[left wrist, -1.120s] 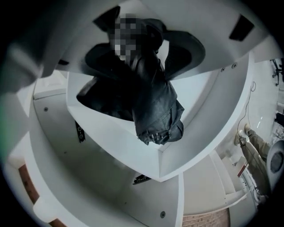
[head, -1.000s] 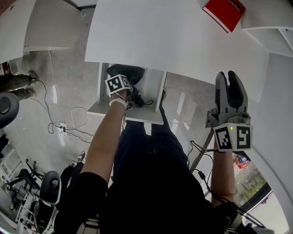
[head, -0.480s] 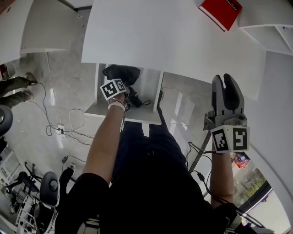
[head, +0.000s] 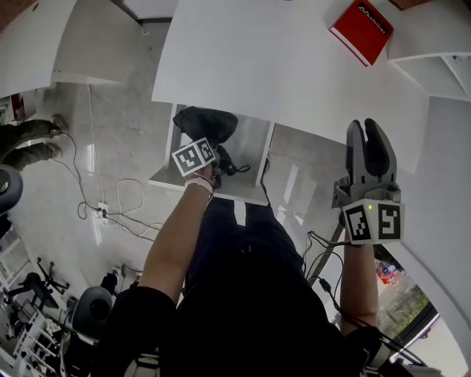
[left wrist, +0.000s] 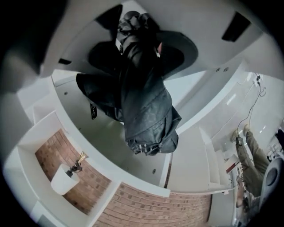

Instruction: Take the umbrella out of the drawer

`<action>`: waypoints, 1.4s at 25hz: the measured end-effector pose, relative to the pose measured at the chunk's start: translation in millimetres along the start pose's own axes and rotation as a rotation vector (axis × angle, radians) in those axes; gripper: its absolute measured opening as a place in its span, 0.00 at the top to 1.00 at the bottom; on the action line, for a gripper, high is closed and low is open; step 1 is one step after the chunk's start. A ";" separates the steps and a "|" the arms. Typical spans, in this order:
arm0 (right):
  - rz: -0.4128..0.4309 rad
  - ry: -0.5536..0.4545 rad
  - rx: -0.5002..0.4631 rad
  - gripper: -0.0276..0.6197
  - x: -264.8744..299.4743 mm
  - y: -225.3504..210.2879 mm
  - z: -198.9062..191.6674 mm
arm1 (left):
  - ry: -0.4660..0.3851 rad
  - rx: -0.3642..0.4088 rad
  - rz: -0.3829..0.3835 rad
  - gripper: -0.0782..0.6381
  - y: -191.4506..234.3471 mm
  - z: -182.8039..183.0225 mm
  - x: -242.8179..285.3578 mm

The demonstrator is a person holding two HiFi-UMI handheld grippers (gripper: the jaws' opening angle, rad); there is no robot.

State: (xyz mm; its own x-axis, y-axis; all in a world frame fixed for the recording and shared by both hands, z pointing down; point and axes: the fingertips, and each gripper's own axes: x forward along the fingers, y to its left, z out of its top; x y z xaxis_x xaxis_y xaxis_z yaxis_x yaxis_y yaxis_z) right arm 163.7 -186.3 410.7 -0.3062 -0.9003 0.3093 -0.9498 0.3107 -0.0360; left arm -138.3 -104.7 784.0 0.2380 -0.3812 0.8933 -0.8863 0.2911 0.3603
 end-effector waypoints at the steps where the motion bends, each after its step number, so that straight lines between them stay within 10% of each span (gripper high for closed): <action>1: 0.000 -0.007 -0.001 0.78 -0.4 1.0 2.9 | -0.015 -0.023 -0.011 0.58 -1.0 1.7 -5.4; 22: -0.012 -0.185 -0.003 0.80 -29.6 21.1 94.0 | -0.280 -0.080 -0.269 0.58 -31.1 103.3 -165.9; 35: -0.085 -0.246 -0.039 0.81 -66.8 15.7 127.6 | -0.282 -0.094 -0.462 0.57 -118.7 181.8 -179.7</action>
State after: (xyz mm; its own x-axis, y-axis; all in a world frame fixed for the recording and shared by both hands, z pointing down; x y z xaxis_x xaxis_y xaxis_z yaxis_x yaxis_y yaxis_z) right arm 161.0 -160.2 268.3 -0.2364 -0.9692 0.0688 -0.9711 0.2381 0.0182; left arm -148.1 -230.2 531.9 0.4665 -0.7046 0.5347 -0.6722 0.1104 0.7321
